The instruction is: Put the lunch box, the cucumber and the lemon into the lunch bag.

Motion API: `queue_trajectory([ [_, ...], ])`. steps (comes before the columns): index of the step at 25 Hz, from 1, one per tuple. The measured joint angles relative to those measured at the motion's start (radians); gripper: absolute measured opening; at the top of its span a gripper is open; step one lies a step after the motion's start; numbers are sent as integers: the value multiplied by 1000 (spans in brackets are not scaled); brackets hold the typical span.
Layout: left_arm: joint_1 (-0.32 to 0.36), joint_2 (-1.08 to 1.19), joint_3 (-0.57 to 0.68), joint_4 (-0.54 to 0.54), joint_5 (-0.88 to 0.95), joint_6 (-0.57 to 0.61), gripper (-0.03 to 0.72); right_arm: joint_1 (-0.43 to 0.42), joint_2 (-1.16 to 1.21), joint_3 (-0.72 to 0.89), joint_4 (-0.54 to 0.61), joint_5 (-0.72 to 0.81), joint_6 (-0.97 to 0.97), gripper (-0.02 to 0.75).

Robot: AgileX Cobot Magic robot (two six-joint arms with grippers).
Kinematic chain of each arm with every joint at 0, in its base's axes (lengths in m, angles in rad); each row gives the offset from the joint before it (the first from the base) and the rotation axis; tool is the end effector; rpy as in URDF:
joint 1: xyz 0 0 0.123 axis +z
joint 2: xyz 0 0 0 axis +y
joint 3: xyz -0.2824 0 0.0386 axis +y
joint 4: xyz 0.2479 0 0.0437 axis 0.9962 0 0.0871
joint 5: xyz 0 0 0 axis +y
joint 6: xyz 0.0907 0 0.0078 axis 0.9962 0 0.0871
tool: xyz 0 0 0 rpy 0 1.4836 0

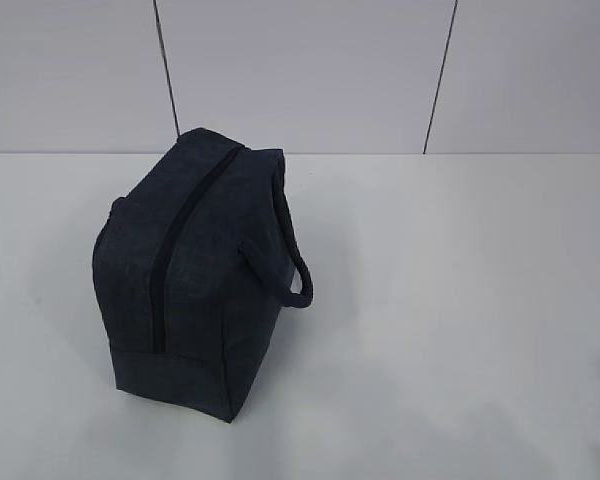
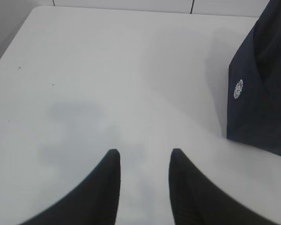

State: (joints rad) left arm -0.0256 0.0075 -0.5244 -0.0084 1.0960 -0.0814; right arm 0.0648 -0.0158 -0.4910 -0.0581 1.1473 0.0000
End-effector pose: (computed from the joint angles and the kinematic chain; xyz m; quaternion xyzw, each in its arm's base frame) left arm -0.0080 -0.0005 0.2811 -0.0237 0.8577 -0.0317 0.5127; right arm -0.0098 -0.0055 0.2678 -0.0258 0.8726 -0.0132 0.4876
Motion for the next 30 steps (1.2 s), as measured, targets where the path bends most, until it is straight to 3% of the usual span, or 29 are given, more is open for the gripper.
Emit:
queue_trajectory([
  [30, 0, 0, 0, -32, 0, 100, 241, 0, 0, 0, 0, 0, 0, 581],
])
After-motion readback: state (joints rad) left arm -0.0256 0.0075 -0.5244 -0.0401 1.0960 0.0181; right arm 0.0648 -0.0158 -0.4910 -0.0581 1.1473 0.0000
